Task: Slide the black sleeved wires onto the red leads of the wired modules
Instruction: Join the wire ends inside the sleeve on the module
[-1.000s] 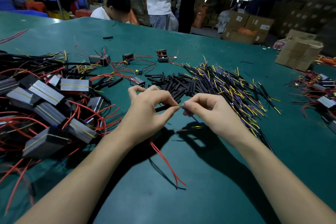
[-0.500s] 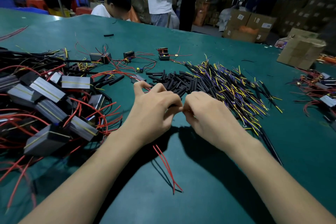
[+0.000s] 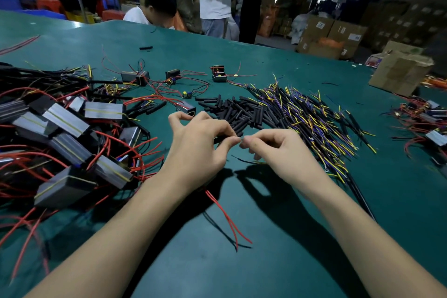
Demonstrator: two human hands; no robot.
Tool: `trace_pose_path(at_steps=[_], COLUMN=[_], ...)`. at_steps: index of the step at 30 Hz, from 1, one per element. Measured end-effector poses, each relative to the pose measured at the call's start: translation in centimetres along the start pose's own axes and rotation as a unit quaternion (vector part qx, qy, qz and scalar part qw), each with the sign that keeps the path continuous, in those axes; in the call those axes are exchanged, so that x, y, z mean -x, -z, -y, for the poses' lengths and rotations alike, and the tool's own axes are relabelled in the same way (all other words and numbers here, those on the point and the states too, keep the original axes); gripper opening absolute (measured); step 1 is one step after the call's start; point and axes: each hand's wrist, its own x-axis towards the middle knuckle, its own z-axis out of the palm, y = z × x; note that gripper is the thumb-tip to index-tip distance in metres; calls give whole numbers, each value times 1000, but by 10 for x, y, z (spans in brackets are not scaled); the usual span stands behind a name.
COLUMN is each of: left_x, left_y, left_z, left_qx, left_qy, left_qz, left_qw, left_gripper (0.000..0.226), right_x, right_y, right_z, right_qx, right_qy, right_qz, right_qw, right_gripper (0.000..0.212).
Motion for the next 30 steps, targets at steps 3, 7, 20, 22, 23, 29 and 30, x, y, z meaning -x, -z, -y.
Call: trace_pose_path(at_steps=[3, 7, 20, 22, 23, 29, 30], left_x=[0, 1, -12, -8, -6, -1, -2], left_y=[2, 2, 19, 15, 13, 14, 14], left_z=[-1, -1, 1, 0, -1, -4, -4], left_qx=[-9, 0, 322, 249, 213, 29, 2], left_qy=[-14, -12, 188, 153, 124, -84, -105], left_qz=[14, 20, 194, 158, 136, 1, -10], left_qw=[1000, 1000, 907, 943, 960, 996, 994], left_gripper=[9, 9, 21, 17, 13, 7, 5], right_x=[0, 0, 0, 2, 3, 0, 1], right_y=[-2, -2, 5, 4, 4, -1, -2], right_z=[2, -1, 2, -2, -4, -4, -4], right_qx=[-38, -1, 406, 362, 323, 122, 92], right_qy=[-1, 41, 447, 404, 377, 273, 251], right_qz=[-6, -12, -107, -110, -104, -37, -28], right_qw=[999, 999, 790, 833, 862, 953, 963], right_gripper=[20, 14, 11, 10, 8, 8, 9])
